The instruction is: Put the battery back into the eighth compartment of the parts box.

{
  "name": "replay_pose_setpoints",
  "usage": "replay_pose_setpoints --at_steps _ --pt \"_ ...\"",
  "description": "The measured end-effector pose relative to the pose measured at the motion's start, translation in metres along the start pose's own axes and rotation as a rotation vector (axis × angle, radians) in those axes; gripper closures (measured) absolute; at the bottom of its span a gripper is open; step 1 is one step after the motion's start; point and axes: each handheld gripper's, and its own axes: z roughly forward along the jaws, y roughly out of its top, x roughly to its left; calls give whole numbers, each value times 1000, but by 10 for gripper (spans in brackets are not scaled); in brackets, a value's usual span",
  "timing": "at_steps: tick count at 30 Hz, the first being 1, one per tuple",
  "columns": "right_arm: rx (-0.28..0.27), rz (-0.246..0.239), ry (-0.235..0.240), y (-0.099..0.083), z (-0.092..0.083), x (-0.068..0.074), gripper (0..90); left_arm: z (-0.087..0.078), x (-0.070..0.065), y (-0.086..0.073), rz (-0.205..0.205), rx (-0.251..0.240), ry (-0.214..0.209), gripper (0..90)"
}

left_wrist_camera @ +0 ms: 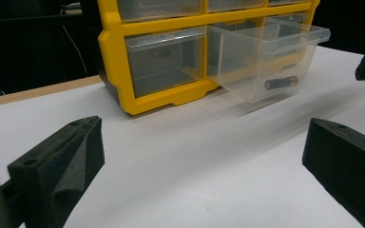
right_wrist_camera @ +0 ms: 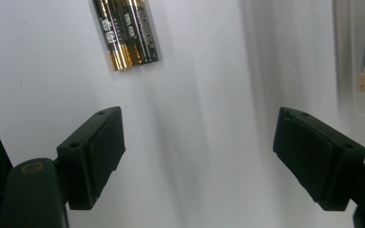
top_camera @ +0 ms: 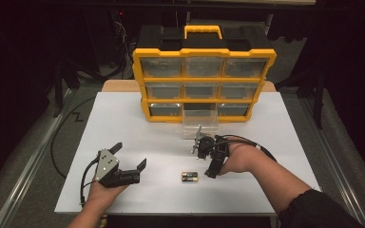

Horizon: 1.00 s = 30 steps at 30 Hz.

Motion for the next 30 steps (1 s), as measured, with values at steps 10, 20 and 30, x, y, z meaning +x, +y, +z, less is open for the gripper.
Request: replay_pose_setpoints --at_steps 10,20,30 --pt "0 -13 11 -5 14 10 190 1 -1 0 0 -1 -1 11" --pt "10 -32 18 -5 26 18 210 1 0 0 0 0 -4 11" --pt "0 -52 22 1 27 28 274 1 -1 0 4 2 -10 11"
